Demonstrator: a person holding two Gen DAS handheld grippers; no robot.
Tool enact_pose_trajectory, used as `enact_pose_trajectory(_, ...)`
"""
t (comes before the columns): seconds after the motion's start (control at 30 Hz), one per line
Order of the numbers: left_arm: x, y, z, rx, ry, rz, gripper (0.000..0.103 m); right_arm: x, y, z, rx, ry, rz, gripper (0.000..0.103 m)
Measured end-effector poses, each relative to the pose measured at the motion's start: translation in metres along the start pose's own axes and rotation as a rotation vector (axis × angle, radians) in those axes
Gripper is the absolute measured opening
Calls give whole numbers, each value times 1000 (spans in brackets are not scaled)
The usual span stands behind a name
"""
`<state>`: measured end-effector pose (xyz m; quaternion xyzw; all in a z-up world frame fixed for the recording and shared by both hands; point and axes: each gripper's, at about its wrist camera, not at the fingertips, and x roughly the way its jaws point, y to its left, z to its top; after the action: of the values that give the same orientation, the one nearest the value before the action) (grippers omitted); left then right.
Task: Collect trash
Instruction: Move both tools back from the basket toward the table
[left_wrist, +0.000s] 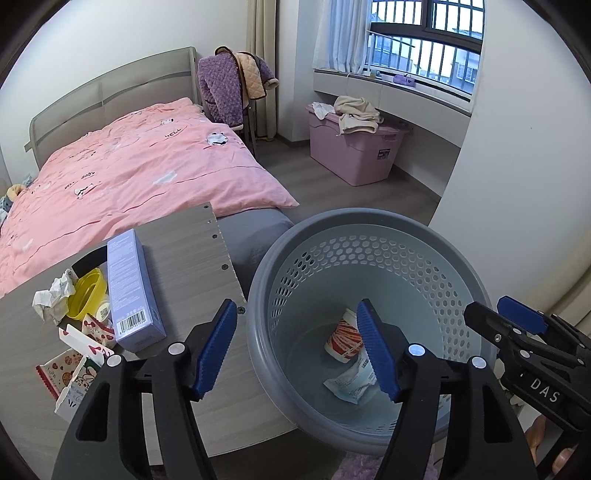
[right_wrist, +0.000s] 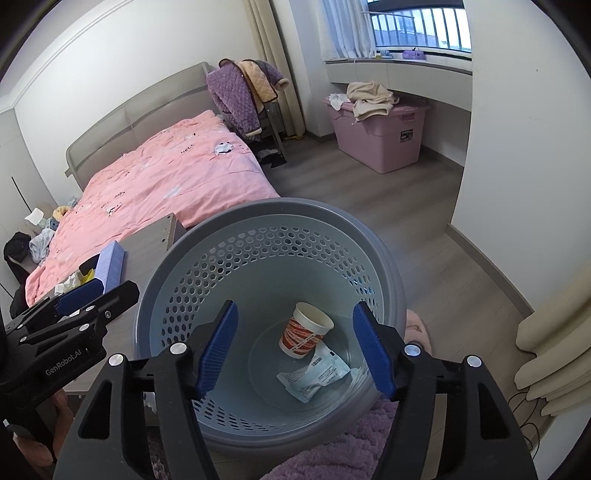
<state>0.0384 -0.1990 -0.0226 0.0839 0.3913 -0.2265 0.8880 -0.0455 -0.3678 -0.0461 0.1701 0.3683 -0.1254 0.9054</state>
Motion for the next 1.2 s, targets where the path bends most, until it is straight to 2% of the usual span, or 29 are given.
enact_pose_trajectory(0.47, -13, 10, -4, -31, -22, 8, 71, -7, 10, -2, -10, -15, 4, 74)
enact_pose_trajectory(0.63, -19, 20, -7, -49, -34, 18, 73, -10, 18, -5, -26, -22, 4, 83)
enact_pose_trajectory(0.7, -22, 25, -8, -59, -37, 26, 73, -11, 20, -5, -31, -25, 7, 84)
enact_pose_trajectory(0.97, -39, 60, -19, -117, -59, 77, 73, -13, 42, -10, -62, -23, 42, 88)
enact_pose_trajectory(1.2, -60, 98, -29, -179, -85, 140, 73, -17, 78, -19, -119, -24, 103, 91)
